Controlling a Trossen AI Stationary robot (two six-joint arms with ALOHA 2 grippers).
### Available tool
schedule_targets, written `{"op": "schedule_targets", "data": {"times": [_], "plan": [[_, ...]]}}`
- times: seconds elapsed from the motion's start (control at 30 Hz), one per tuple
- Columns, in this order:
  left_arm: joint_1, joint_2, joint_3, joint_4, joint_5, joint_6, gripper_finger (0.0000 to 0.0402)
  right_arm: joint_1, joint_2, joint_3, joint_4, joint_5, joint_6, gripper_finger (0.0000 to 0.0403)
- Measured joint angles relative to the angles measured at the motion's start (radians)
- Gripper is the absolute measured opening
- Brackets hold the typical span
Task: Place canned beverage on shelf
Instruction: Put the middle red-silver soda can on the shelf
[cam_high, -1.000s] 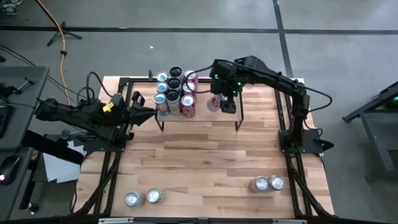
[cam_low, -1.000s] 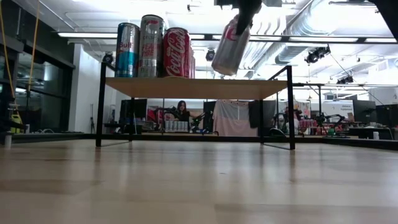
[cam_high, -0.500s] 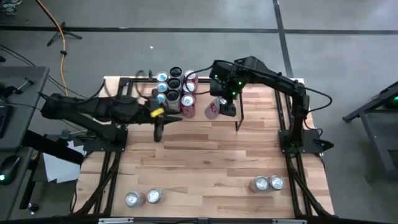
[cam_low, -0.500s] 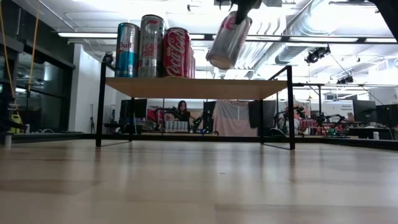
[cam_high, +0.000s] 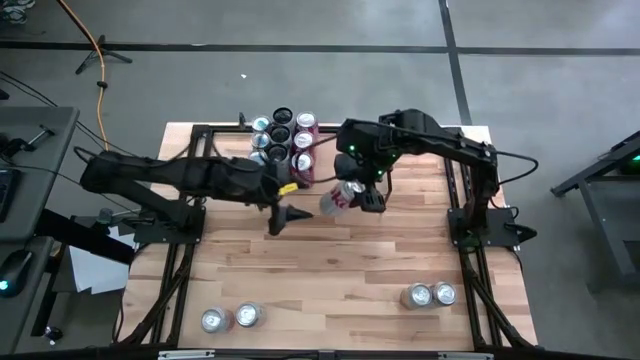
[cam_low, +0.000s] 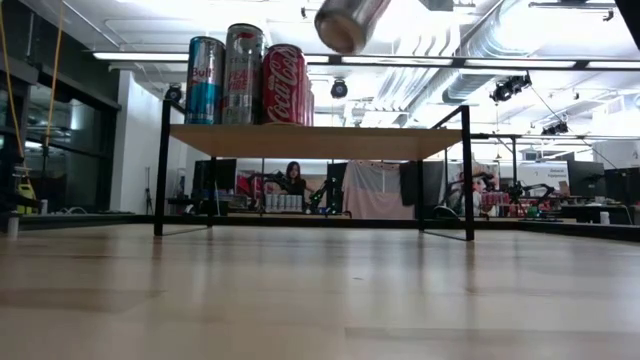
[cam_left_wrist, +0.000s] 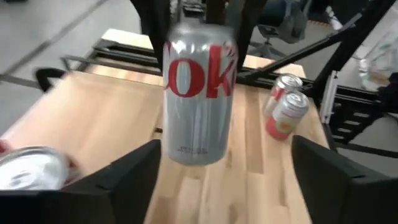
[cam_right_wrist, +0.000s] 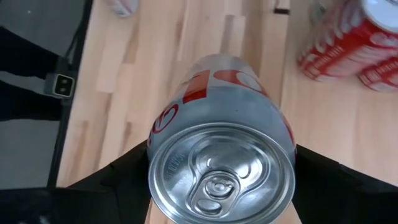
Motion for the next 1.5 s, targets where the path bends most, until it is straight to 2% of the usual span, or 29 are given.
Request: {"op": "schedule_targets", "data": {"times": [0.13,0.23,0.4,0.6,0.73,0.87,1.03,1.23,1.37,1.5], "plan": [[0.000,0.062,-0.001,0.069,0.046,0.009,0.0341,0.035,0.000,0.005,0.013,0.010,-0.001,0.0293],[0.010,0.094,-0.001,0.088,0.053,0.001,0.0358,0.054,0.000,0.005,0.023,0.011,-0.009,0.0294],[0.046,0.142,-0.001,0.107,0.141,-0.030,0.0361,0.075,0.000,0.005,0.049,0.012,-0.025,0.0292],[0.066,0.200,-0.001,0.207,0.257,-0.015,0.0361,0.090,0.000,0.005,0.101,0.012,-0.048,0.0291],[0.066,0.218,-0.001,0.213,0.264,0.022,0.0358,0.089,0.000,0.005,0.103,0.013,-0.052,0.0291],[0.066,0.216,-0.001,0.212,0.229,0.025,0.0320,0.093,0.000,0.005,0.104,0.015,-0.068,0.0291],[0.066,0.208,-0.001,0.194,0.205,0.040,0.0198,0.105,0.000,0.005,0.109,0.019,-0.080,0.0291],[0.068,0.209,-0.001,0.190,0.205,0.052,0.0194,0.108,0.000,0.005,0.102,0.039,-0.058,0.0314],[0.078,0.179,-0.002,0.122,0.181,0.061,0.0194,0.093,-0.020,0.005,0.040,0.080,0.000,0.0329],[0.077,0.127,-0.002,0.040,0.099,0.070,0.0194,0.071,-0.045,0.006,0.000,0.081,0.041,0.0332]]}}
